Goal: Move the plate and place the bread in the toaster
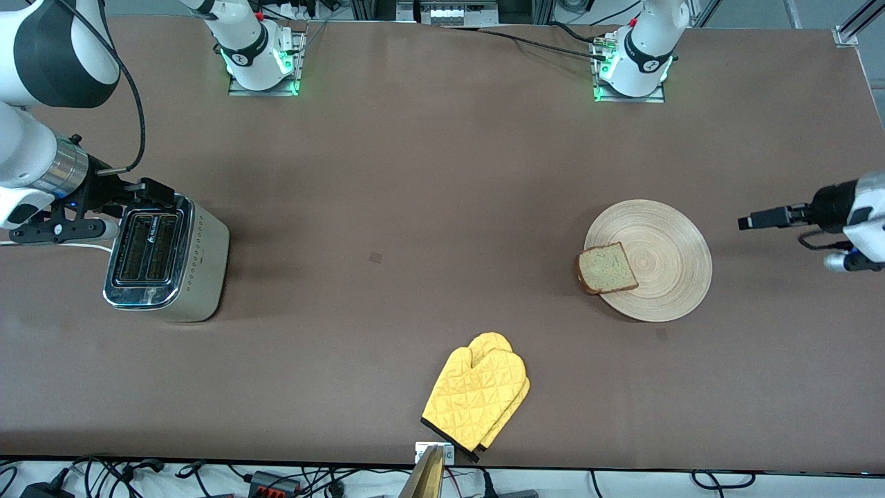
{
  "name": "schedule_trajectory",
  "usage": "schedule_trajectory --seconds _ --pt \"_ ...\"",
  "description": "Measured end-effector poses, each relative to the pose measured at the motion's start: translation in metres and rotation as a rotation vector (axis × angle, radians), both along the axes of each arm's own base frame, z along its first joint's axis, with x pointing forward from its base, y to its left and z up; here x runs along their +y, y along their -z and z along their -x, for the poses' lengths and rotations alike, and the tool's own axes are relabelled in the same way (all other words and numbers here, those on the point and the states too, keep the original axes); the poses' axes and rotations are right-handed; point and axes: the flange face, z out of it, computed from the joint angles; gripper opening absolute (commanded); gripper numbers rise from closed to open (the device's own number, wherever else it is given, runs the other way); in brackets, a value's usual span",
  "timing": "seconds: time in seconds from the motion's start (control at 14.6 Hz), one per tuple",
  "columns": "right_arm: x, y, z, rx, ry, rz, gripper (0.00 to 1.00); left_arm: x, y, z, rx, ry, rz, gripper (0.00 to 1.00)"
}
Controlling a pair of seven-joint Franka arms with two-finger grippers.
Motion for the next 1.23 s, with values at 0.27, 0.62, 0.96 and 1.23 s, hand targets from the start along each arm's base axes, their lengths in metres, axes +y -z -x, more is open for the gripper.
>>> schedule_trajectory --seconds 0.27,0.62,0.96,1.23 --pt "0.005 0.005 -0.004 -0.005 0.015 -0.057 1.0 0.06 0.093 0.0 0.008 0.041 0.15 1.0" --pt "0.007 0.008 -0.006 -0.007 0.028 -0.092 1.0 0.073 0.177 0.021 -0.022 0.051 0.252 1.0" --pt "0.007 0.013 -0.008 0.001 0.029 -0.094 1.0 0.056 0.22 0.036 -0.034 0.056 0.33 1.0" --pt "0.007 0.02 -0.01 0.012 0.03 -0.095 1.0 0.054 0.249 0.04 -0.055 0.069 0.378 1.0"
